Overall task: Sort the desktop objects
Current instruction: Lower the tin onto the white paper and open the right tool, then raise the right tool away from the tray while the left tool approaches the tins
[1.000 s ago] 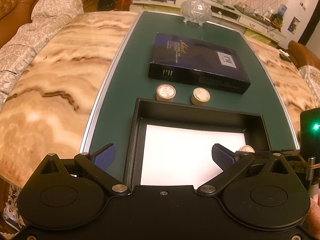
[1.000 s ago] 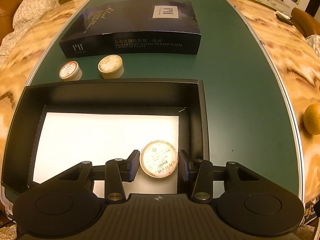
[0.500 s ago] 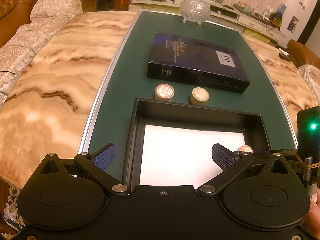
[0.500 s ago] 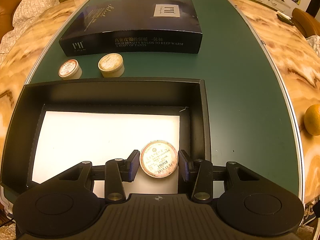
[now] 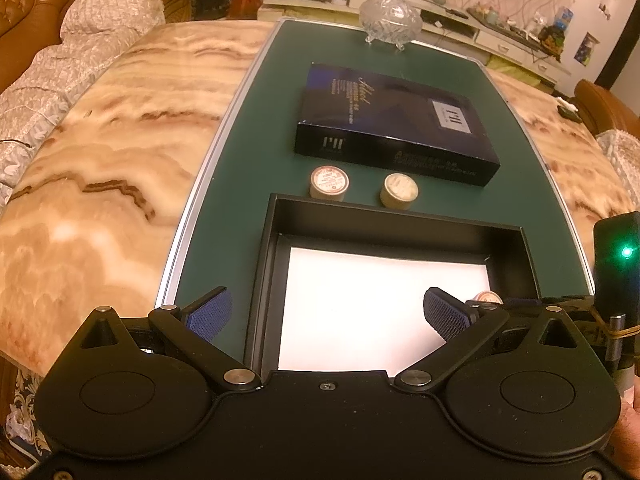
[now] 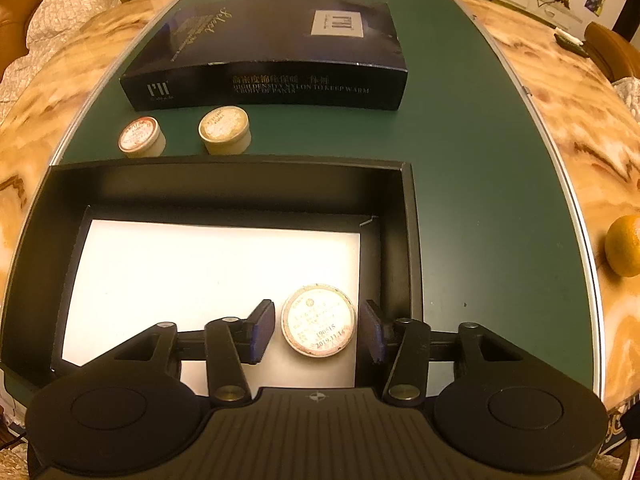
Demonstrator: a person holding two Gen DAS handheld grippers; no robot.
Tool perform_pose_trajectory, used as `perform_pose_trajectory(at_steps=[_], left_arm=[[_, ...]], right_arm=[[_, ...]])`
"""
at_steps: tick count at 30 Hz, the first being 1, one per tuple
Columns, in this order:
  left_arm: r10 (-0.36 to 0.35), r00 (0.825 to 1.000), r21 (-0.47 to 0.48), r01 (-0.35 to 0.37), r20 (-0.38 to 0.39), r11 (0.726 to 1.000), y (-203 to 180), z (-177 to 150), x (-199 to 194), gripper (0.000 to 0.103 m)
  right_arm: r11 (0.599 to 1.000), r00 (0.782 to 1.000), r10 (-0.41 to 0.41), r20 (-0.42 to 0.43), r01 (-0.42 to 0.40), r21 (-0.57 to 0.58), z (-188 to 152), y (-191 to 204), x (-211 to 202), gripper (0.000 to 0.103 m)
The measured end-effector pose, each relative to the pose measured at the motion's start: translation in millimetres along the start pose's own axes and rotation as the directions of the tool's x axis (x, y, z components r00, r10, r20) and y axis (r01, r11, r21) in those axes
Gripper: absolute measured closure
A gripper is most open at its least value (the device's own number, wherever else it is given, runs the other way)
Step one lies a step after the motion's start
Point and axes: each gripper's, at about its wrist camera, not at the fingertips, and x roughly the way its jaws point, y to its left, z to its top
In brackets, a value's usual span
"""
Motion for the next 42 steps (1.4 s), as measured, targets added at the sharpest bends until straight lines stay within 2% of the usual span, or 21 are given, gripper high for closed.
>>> perform_pose_trajectory(at_steps=[10,17,20,24,26,28,30,31,32,34,40,42], left_arm=[[-0.002,1.000,-0.006,0.002,-0.002,1.000,0.9,-1.3,1.2,0.000],[-0.005,1.000,-0.004,0.005,-0.013,1.000,0.4,-5.6,4.9,0.000],[-0.003,1.000,-0.007,0.003,-0.016,1.000,2.1,-5.5,6.1,0.000],[0.003,1.000,-0.010,-0.003,-0.013,1.000,4.1,-3.9,6.1,0.000],[0.010,1.000,-0.011,-0.010,-0.015,1.000,5.6,-1.9,7.4,0.000],[0.018,1.000,-0.010,-0.018,-0.013,1.000,6.8,2.5,8.2,0.000],[0.029,1.000,-0.009,-0.029,-0.007,1.000,7.9,8.7,8.5,0.000],[0.035,0.999,-0.009,-0.035,-0.002,0.999,8.3,12.7,8.4,0.000],[0.036,0.999,-0.009,-0.036,0.002,0.999,8.1,17.0,8.9,0.000],[0.040,0.999,-0.008,-0.040,0.010,0.999,7.5,25.9,10.0,0.000],[0.057,0.998,0.022,-0.057,0.009,0.998,-5.3,54.7,27.5,0.000],[0.057,0.998,0.026,-0.057,0.001,0.998,-8.7,62.3,36.6,0.000]], right_arm=[[1.000,0.998,0.021,0.052,-0.022,0.010,3.8,-5.5,-22.1,0.052],[0.998,0.996,0.060,0.069,-0.062,0.026,-0.2,-7.8,-26.3,0.048],[0.996,0.993,0.075,0.092,-0.079,0.040,-2.1,-10.1,-29.2,0.037],[0.992,0.988,0.098,0.119,-0.107,0.068,-3.4,-15.6,-34.4,0.036],[0.989,0.983,0.108,0.145,-0.121,0.081,-4.5,-18.9,-39.7,0.031],[0.987,0.974,0.115,0.197,-0.135,0.090,-7.6,-23.2,-48.9,0.024],[0.984,0.957,0.121,0.262,-0.150,0.096,-12.6,-28.0,-59.3,0.012],[0.982,0.944,0.122,0.308,-0.159,0.099,-17.8,-31.2,-64.8,0.002],[0.980,0.926,0.122,0.357,-0.169,0.103,-23.9,-34.5,-70.4,0.000],[0.975,0.889,0.126,0.440,-0.192,0.110,-36.4,-41.1,-79.1,0.000],[0.968,0.858,0.111,0.501,-0.207,0.140,-51.7,-54.9,-82.1,0.000],[0.967,0.838,0.107,0.535,-0.212,0.138,-58.8,-58.4,-85.6,0.000]])
